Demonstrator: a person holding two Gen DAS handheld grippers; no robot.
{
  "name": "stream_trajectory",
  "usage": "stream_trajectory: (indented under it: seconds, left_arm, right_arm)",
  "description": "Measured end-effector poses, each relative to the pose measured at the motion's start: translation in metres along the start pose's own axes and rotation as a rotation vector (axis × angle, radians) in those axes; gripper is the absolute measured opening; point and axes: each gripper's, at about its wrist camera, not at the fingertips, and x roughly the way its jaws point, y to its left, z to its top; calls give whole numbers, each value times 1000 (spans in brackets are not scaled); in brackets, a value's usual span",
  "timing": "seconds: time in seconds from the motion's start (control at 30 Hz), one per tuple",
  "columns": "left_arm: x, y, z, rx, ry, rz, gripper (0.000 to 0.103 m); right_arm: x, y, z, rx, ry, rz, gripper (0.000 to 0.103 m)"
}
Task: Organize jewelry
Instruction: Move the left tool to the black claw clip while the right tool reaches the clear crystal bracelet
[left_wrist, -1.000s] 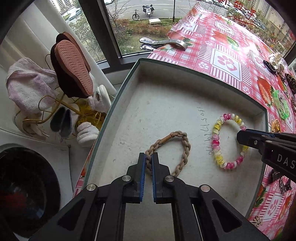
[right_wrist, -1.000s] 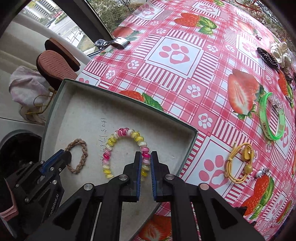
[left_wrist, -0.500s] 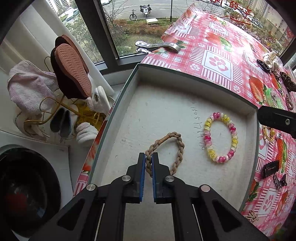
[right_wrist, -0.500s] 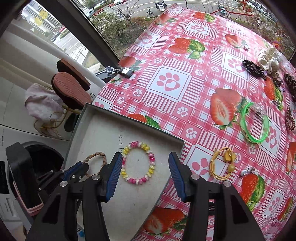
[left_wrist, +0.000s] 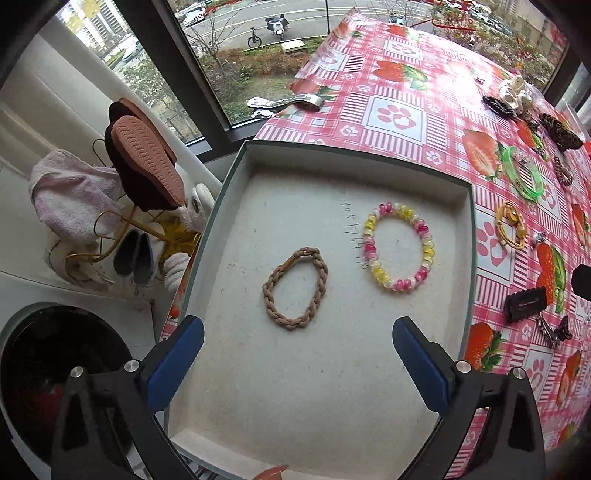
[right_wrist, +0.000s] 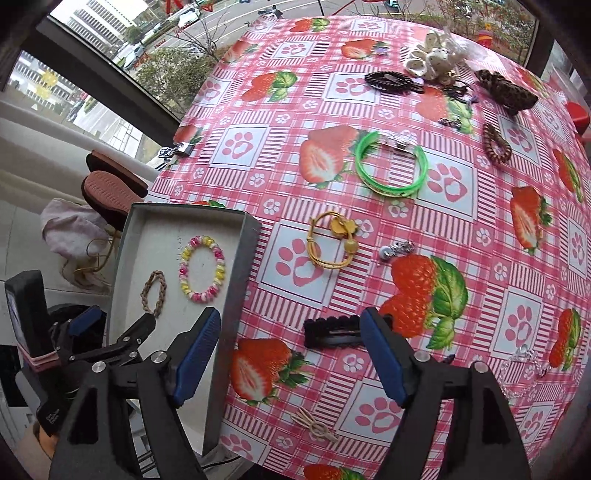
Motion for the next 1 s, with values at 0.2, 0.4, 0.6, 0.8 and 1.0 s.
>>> stream_trajectory:
  seconds: [0.2, 0.4, 0.6, 0.8, 1.0]
  left_arm:
    - [-25, -39, -13, 101, -6, -52, 103]
    - [-39, -87, -25, 175, 24, -116, 103]
    - [-40, -130, -31, 247, 43, -150, 103]
    - [-29, -162, -33, 273, 114, -209, 103]
    - [-10, -183, -37, 188, 203, -244, 103]
  right_arm:
    - [-19, -53, -33, 119, 21, -29, 82]
    - [-33, -114, -74, 244, 54, -78, 82]
    - [-43, -160, -105, 343, 77, -119, 82]
    - [-46, -192, -120, 386, 89, -148, 82]
    - [-44, -213, -126, 386, 108, -178, 82]
